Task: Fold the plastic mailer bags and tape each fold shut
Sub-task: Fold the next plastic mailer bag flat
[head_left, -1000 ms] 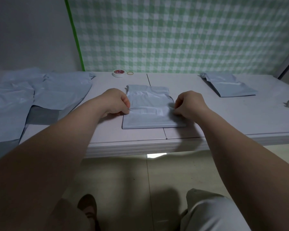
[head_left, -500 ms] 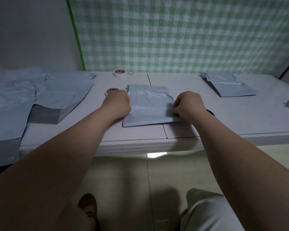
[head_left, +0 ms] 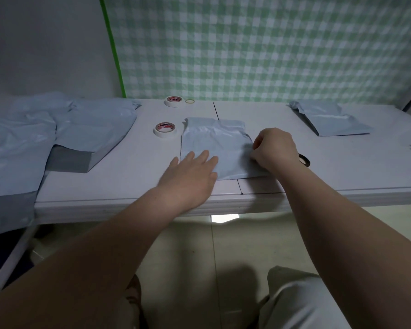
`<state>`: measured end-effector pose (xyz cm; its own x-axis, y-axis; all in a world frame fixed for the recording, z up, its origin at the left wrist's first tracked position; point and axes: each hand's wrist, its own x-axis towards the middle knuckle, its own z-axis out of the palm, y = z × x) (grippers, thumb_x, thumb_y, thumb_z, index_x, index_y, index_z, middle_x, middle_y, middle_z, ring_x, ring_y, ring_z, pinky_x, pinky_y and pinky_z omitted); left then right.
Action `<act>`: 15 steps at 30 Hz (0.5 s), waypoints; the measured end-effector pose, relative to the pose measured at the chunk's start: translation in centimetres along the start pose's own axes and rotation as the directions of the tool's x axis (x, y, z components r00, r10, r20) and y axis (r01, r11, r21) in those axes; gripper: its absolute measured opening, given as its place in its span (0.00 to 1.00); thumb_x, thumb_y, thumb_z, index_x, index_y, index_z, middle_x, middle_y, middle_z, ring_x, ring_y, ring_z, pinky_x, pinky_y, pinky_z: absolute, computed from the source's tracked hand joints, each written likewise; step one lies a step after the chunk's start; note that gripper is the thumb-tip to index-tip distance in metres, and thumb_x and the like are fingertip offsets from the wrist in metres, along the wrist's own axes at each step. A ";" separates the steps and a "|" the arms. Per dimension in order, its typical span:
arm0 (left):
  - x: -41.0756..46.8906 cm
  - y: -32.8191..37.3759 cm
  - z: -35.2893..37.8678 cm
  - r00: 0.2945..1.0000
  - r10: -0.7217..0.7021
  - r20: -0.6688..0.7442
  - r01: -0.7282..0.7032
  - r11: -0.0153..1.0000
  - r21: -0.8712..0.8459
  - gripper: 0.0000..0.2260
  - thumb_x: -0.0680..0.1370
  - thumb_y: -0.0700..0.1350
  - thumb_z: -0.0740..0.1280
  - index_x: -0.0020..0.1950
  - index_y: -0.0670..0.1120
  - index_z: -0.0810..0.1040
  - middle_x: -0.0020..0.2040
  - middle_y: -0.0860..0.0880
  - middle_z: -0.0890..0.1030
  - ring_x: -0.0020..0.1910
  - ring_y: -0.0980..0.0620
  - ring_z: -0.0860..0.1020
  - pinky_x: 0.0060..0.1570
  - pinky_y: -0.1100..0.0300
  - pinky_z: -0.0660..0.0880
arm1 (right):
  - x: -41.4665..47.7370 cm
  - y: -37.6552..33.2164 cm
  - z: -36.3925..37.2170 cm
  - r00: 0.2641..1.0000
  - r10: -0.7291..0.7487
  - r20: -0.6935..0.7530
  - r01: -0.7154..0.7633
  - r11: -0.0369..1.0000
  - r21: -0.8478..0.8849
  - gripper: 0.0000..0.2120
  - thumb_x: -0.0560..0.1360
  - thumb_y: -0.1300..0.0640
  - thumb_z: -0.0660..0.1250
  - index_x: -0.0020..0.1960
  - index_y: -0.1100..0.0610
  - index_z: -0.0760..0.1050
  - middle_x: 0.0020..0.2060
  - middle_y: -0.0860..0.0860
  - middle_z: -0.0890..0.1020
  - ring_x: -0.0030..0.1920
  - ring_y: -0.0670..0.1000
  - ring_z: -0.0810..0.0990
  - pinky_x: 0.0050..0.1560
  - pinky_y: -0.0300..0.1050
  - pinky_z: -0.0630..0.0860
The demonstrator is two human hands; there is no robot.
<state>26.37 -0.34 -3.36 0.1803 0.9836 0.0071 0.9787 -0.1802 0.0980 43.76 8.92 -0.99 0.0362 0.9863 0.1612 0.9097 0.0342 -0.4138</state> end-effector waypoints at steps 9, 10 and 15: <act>-0.2 0.0 0.8 0.997 -0.076 0.015 0.076 0.997 -0.025 0.22 0.83 0.53 0.43 0.78 0.56 0.46 0.78 0.56 0.45 0.77 0.42 0.46 0.73 0.42 0.46 | 0.1 -2.3 0.7 0.992 -0.054 0.112 0.056 0.998 -0.014 0.09 0.70 0.51 0.68 0.45 0.56 0.81 0.41 0.53 0.82 0.45 0.55 0.79 0.42 0.44 0.74; -0.3 0.0 0.9 0.997 -0.075 0.008 0.075 0.997 -0.029 0.22 0.83 0.53 0.43 0.78 0.56 0.46 0.79 0.55 0.46 0.77 0.42 0.46 0.73 0.42 0.46 | 0.2 -2.5 0.9 0.991 -0.067 0.117 0.070 0.997 -0.023 0.09 0.70 0.51 0.69 0.45 0.56 0.81 0.40 0.53 0.82 0.44 0.55 0.79 0.42 0.43 0.74; -0.4 0.0 0.9 0.997 -0.078 -0.003 0.078 0.995 -0.054 0.22 0.82 0.54 0.43 0.77 0.57 0.46 0.79 0.56 0.45 0.77 0.43 0.45 0.73 0.43 0.45 | 0.6 -2.6 1.9 0.995 -0.042 0.096 0.042 0.999 -0.001 0.08 0.71 0.54 0.67 0.45 0.57 0.81 0.41 0.54 0.82 0.40 0.54 0.76 0.40 0.41 0.72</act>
<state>26.41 -0.74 -4.26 0.1032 0.9947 0.0022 0.9830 -0.1024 0.1522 40.65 9.75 -1.49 -0.0415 0.9949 0.0919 0.9110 0.0755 -0.4055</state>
